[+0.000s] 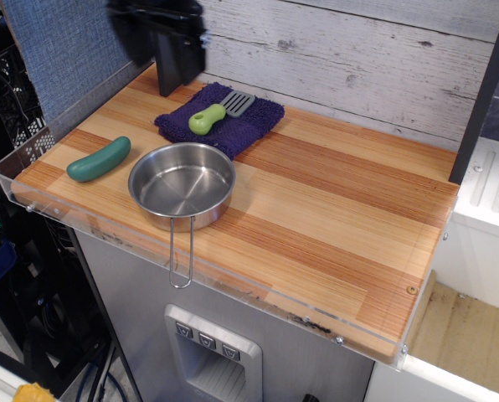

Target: Move the silver vessel and place it below the purple cloth.

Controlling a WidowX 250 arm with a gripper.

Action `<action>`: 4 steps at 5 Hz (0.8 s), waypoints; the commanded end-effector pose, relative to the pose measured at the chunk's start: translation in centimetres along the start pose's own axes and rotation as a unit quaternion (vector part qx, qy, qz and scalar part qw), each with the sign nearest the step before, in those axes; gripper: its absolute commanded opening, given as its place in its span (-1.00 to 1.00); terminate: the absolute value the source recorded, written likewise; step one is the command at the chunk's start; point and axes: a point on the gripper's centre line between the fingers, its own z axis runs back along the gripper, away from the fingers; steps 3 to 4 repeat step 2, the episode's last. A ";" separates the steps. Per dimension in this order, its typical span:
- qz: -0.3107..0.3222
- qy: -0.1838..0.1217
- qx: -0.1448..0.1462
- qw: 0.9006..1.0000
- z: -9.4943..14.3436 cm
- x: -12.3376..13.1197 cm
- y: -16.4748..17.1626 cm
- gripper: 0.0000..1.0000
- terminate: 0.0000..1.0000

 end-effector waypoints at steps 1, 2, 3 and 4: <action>-0.028 -0.025 0.007 0.999 1.7 -0.1 -0.9 1.00 -1.00; -0.028 -0.025 0.007 0.999 1.7 -0.1 -0.9 1.00 1.00; -0.028 -0.025 0.007 0.999 1.7 -0.1 -0.9 1.00 1.00; -0.028 -0.025 0.007 0.999 1.7 -0.1 -0.9 1.00 1.00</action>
